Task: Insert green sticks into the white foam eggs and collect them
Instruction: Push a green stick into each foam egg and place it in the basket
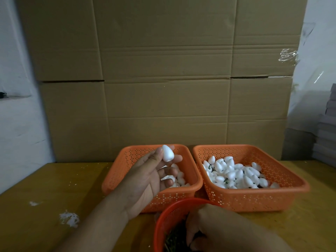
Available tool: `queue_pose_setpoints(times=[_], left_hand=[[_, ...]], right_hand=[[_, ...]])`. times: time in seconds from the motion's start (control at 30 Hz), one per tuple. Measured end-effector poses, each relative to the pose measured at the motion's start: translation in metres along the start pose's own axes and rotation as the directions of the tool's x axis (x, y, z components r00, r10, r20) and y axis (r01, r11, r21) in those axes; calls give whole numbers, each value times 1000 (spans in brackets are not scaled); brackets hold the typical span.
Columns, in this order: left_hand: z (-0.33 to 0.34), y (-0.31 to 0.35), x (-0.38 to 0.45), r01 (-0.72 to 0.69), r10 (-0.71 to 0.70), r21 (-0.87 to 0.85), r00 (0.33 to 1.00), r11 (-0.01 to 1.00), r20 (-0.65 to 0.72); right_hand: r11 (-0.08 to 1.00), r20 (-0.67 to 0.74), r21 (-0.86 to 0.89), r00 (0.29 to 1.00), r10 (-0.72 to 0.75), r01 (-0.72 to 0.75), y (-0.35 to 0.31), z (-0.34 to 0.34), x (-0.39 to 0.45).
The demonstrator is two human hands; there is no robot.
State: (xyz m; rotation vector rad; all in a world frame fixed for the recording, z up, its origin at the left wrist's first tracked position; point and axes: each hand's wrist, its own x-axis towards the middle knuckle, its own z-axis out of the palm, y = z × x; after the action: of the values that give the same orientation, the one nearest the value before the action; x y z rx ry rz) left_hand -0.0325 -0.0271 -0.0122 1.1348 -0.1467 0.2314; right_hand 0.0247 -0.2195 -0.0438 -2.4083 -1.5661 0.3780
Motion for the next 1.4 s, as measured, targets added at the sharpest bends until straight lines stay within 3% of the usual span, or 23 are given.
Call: queue_pose_setpoints(times=[0.17, 0.3, 0.37, 0.43, 0.53, 0.67, 0.9, 1.1, 1.2, 1.4], left_hand=[[1, 1, 0, 13, -13, 6, 1000, 1000, 5], [0, -1, 0, 17, -17, 7, 1000, 1000, -2], [1, -2, 0, 16, -16, 16, 1000, 1000, -2], [1, -4, 0, 25, -25, 28, 1000, 999, -1], [1, -6, 0, 46, -46, 26, 999, 999, 6], [2, -6, 0, 46, -47, 31, 997, 998, 53], [2, -6, -1, 37, -38, 15, 997, 999, 68], [2, -6, -1, 35, -38, 39, 997, 999, 71], [3, -6, -1, 43, -46, 43, 996, 998, 70], [4, -7, -2, 51, -54, 63, 997, 997, 58]], right_hand=[[997, -190, 56, 981, -35, 47, -6, -11, -7], [950, -362, 309, 930, 63, 56, -10, -15, -9], [819, -358, 572, 913, 193, 51, -13, -19, -7], [599, -322, 794, 907, 272, 102, -17, -23, -6], [339, -316, 918, 894, 317, 204, -21, -27, -8], [252, -293, 943, 898, 328, 216, -20, -28, -9], [231, -349, 931, 875, 335, 282, -19, -26, -5], [446, -567, 812, 691, 449, 376, -24, -26, -8], [487, -635, 766, 609, 476, 419, -26, -26, -10], [556, -668, 733, 569, 480, 392, -27, -28, -12]])
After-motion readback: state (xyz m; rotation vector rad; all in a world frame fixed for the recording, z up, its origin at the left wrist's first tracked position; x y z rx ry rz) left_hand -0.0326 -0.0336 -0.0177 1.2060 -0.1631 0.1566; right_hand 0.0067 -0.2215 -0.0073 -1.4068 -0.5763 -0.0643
